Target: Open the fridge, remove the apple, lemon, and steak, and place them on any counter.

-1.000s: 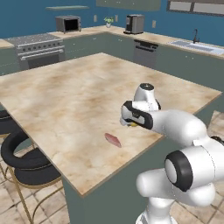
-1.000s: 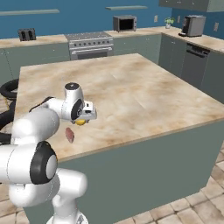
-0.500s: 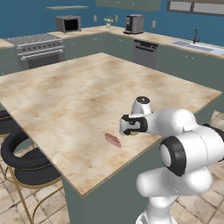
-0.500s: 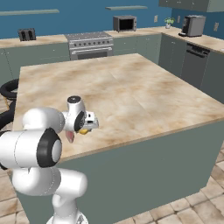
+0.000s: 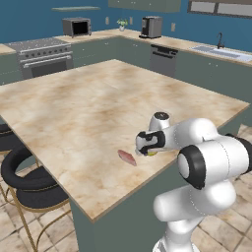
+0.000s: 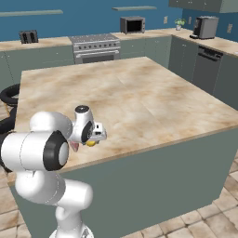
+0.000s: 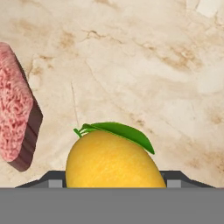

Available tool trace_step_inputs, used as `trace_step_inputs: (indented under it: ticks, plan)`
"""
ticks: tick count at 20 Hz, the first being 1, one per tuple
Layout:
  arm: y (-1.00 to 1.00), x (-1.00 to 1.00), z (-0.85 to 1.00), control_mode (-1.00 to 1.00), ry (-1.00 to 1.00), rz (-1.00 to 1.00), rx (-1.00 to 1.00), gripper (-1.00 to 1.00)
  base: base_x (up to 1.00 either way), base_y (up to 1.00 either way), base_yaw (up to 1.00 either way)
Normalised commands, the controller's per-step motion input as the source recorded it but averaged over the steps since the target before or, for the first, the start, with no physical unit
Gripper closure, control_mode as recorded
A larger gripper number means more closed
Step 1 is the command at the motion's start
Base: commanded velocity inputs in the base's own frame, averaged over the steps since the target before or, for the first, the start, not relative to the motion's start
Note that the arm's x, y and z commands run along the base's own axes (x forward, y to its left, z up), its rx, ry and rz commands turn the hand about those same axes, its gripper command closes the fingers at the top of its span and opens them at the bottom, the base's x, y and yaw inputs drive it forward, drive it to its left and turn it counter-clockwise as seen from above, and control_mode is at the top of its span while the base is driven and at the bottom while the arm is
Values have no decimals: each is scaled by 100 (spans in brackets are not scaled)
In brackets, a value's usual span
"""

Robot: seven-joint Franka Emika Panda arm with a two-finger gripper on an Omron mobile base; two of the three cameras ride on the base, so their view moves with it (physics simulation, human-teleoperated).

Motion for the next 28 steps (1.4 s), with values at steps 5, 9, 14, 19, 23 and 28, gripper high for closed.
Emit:
trace_step_inputs:
  ticks: [5, 9, 14, 19, 23, 28]
  plan:
    - [-3, 3, -14, -100, 2, 0, 0, -100, 0, 0, 0]
    - [-3, 6, -8, -100, 0, 0, 0, -100, 0, 0, 0]
    - [0, 10, -10, -100, 2, 5, 0, -100, 0, 0, 0]
    - [0, 5, 0, -100, 1, 11, 1, -100, 0, 0, 0]
    - [-4, 0, 75, -100, -7, 14, 7, -100, 0, 0, 0]
    - [-19, -11, 100, -100, -3, 3, 10, -100, 0, 0, 0]
